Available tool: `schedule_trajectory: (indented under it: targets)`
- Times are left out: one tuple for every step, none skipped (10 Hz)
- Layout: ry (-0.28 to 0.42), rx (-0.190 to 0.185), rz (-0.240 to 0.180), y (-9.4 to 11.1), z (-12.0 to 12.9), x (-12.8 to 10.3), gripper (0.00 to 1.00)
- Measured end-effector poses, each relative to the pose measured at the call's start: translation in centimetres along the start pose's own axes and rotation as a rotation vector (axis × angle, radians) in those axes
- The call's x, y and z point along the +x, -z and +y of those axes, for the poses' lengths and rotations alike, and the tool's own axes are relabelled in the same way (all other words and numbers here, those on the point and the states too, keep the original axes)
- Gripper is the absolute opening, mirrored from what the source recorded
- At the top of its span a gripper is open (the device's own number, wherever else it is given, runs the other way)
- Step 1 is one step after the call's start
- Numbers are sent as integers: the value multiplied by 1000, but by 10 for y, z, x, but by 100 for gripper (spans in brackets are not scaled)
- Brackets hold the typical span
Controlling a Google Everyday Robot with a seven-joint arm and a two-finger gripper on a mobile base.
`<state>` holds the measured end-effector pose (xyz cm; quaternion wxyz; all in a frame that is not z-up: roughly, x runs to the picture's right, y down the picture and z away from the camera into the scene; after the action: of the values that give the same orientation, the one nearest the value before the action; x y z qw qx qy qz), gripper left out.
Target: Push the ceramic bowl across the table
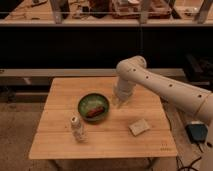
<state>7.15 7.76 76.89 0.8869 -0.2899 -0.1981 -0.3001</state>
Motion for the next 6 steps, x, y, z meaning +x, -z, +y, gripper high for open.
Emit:
schedule_trajectory:
  targets:
    - [-5, 2, -1, -6, 3, -1, 37]
    - [-23, 4, -12, -27, 18, -5, 37]
    - [-32, 4, -21, -39, 28, -9, 37]
    - [-39, -3, -40, -56, 42, -14, 37]
    - [-42, -8, -58, -70, 51, -17, 39]
    - [-46, -12, -74, -80, 55, -20, 43]
